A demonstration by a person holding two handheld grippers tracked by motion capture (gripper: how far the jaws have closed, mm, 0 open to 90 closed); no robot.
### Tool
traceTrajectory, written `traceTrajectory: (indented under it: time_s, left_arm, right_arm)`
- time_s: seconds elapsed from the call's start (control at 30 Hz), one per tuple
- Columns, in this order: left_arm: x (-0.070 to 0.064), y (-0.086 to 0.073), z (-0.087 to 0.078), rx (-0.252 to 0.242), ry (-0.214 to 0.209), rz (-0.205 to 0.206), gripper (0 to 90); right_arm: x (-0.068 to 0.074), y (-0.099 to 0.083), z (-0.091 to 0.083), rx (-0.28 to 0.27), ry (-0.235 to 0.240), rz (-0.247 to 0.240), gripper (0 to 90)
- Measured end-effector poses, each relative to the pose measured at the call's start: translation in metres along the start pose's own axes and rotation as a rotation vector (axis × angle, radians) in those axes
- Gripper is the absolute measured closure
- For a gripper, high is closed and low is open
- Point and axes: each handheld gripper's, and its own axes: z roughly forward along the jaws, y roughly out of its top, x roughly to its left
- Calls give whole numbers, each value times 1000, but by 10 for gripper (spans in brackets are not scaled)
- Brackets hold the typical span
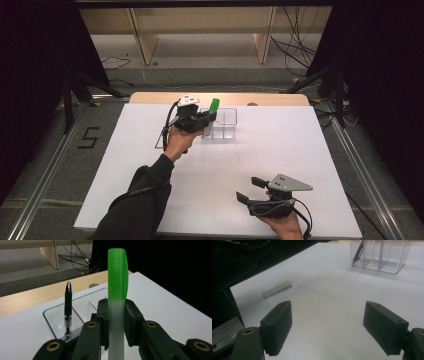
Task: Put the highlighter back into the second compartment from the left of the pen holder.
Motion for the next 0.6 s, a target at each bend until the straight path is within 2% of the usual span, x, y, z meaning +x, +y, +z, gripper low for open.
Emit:
traceTrajectory:
  time_s: [0.27,0.43,0.6]
  left_arm:
    - [3,13,17,-10,40,-1,765]
    - [8,18,24,-16,53,-31,765]
    - [9,21,32,-25,68,-41,765]
  right_arm:
    - [1,-3,-4,0,3,0,240]
    - [2,-5,-5,0,5,-5,239]
    - [2,-5,-6,0,6,-2,235]
